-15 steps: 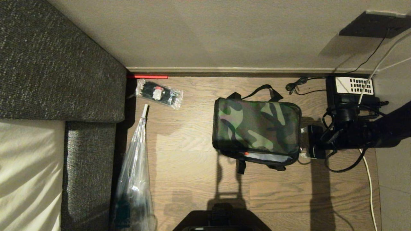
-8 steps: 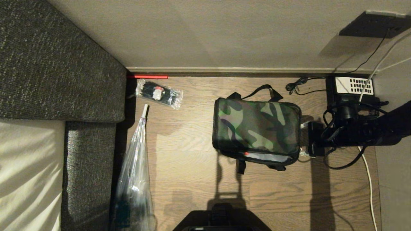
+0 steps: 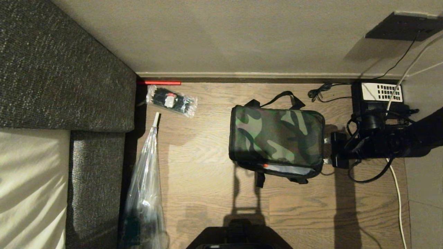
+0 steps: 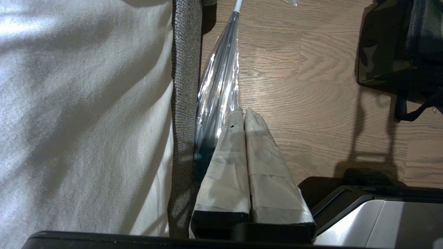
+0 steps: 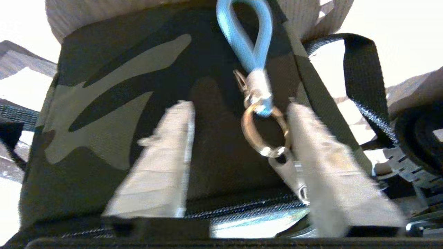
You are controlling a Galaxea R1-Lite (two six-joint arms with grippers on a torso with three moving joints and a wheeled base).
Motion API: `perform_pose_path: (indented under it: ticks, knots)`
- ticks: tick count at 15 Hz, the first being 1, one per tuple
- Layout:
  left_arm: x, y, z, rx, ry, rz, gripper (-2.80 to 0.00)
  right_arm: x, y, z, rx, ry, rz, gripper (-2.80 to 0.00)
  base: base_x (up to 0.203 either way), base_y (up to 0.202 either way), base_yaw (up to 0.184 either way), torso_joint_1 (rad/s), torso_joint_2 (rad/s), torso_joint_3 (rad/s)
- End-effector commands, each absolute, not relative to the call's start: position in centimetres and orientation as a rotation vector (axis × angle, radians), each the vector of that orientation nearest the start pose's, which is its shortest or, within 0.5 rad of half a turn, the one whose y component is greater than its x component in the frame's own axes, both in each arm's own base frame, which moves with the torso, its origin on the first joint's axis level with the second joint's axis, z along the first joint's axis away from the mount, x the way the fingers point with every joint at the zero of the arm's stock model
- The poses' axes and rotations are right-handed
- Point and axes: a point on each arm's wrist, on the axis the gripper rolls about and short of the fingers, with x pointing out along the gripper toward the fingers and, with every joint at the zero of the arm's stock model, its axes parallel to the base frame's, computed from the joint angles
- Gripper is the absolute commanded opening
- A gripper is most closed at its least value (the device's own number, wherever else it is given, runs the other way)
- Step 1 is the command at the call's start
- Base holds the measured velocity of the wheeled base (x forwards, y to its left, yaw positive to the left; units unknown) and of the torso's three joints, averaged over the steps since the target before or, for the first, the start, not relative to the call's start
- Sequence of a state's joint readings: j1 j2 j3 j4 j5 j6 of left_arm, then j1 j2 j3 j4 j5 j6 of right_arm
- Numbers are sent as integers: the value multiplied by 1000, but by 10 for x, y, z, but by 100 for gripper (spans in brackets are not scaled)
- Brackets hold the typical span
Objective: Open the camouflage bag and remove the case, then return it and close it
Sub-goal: Open the top of the storage box
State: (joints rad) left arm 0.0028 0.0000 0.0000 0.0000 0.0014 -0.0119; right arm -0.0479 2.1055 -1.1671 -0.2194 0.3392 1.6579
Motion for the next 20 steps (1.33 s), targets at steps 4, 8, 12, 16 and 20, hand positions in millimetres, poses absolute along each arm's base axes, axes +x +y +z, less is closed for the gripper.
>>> perform_pose_path:
  ticks: [4, 8, 12, 16, 20]
  knots:
    - [-23, 0, 75, -12, 0, 5, -280, 394, -11, 95, 1708, 780, -378, -280, 0, 0, 0, 0, 0, 0]
    - [-23, 0, 75, -12, 0, 5, -280, 393, -11, 102, 1705, 749, -350, -280, 0, 0, 0, 0, 0, 0]
    - [-23, 0, 75, -12, 0, 5, -280, 383, -11, 121, 1652, 721, -296, -280, 0, 0, 0, 0, 0, 0]
    - [-23, 0, 75, -12, 0, 5, -280, 366, -11, 133, 1598, 716, -261, -280, 0, 0, 0, 0, 0, 0]
    - [-23, 0, 75, -12, 0, 5, -280, 352, -11, 133, 1487, 738, -230, -280, 0, 0, 0, 0, 0, 0]
